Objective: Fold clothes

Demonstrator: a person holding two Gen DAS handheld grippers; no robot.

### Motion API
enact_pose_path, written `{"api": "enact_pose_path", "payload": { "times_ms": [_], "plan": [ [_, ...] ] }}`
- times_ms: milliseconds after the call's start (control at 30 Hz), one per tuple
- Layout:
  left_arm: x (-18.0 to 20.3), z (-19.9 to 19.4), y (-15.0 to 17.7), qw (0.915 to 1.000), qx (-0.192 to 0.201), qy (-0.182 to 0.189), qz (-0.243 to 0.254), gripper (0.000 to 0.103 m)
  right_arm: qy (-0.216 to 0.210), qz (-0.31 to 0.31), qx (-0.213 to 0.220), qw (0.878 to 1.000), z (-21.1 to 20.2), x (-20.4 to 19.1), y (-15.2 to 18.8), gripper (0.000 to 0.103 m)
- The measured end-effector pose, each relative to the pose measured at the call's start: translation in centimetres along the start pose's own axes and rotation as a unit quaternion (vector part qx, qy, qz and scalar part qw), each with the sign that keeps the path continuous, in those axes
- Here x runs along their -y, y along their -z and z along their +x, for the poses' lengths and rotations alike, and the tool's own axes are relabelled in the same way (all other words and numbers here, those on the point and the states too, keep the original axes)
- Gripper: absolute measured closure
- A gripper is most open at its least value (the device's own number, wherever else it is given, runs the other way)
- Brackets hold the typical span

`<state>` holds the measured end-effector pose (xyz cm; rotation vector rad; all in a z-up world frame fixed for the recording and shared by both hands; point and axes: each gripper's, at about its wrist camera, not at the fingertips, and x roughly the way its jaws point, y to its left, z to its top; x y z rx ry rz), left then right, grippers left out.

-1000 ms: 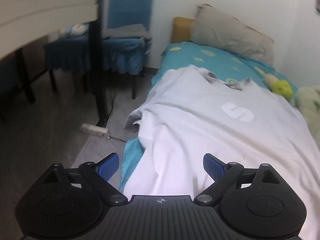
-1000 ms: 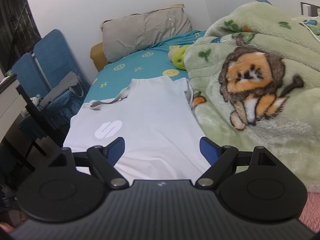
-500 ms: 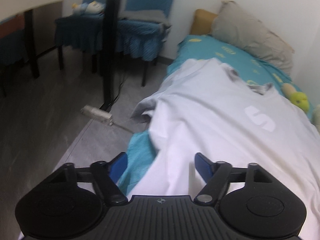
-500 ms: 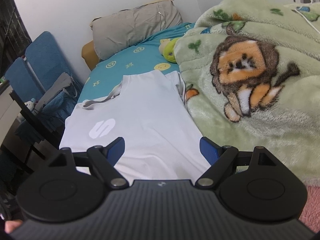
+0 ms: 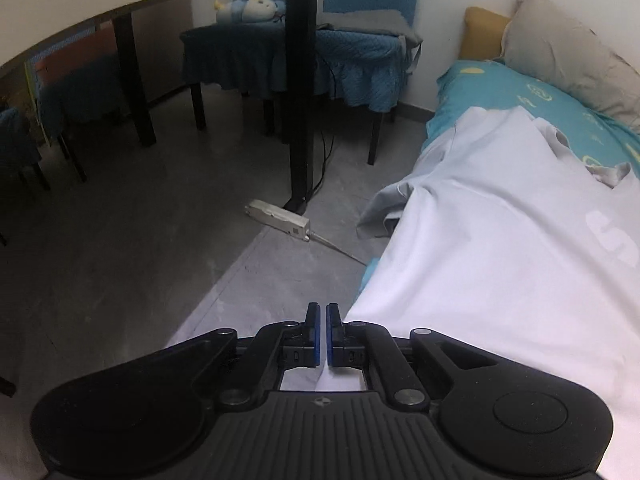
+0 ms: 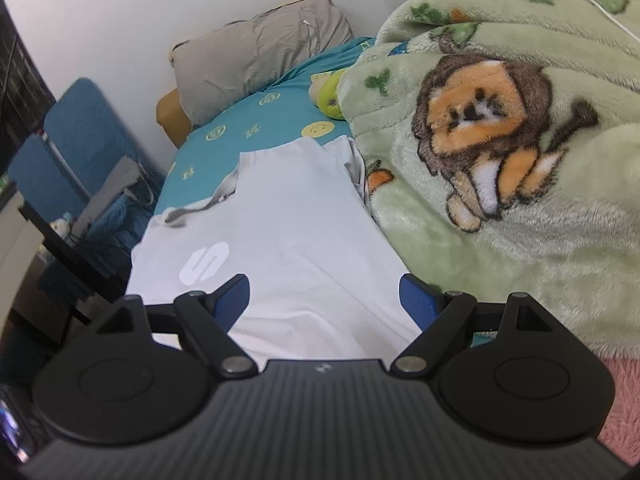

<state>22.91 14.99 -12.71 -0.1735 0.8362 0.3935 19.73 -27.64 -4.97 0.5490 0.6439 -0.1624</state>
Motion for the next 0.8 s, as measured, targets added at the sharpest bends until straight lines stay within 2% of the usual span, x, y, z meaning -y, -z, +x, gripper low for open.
{"api": "enact_pose_path", "payload": {
  "times_ms": [33,67,133,167,200,333,500,600,700,800],
  "plan": [
    [0.4,-0.6,0.1,0.9999,0.009,0.006,0.009,0.094,-0.003,0.009,0.002,1.0,0.0,0.3,0.0,0.02],
    [0.8,-1.2,0.1,0.9996,0.018,0.012,0.019,0.086,-0.003,0.017,0.003,1.0,0.0,0.5,-0.1,0.02],
    [1.5,-2.5,0.2,0.9984,0.035,0.023,0.037,0.07,0.003,0.027,0.007,1.0,-0.2,0.8,-0.1,0.02],
    [1.9,-3.1,0.3,0.9975,0.044,0.029,0.047,0.057,0.006,0.03,0.011,0.999,-0.5,0.9,-0.3,0.02],
    [2.3,-3.7,0.3,0.9964,0.053,0.035,0.056,0.053,0.007,0.031,0.016,0.999,-0.8,0.9,-0.4,0.02],
    [4.4,-6.2,0.5,0.9889,0.088,0.066,0.1,0.052,0.009,0.033,0.036,0.999,-2.4,0.8,-1.4,0.02],
    [13.5,-8.7,-0.4,0.9619,0.118,0.175,0.173,0.049,0.005,0.053,0.081,0.995,-4.7,2.0,-3.1,0.02],
    [21.3,-8.8,-1.2,0.9444,0.119,0.231,0.202,0.048,0.025,0.054,0.107,0.992,-5.3,3.1,-3.9,0.02],
    [29.4,-8.0,-1.5,0.9207,0.12,0.285,0.238,0.048,0.042,0.072,0.121,0.989,-5.1,4.6,-4.3,0.02],
    [36.7,-6.9,-0.3,0.8995,0.124,0.323,0.267,0.048,0.061,0.089,0.129,0.986,-4.5,6.0,-4.3,0.02]
  ]
}}
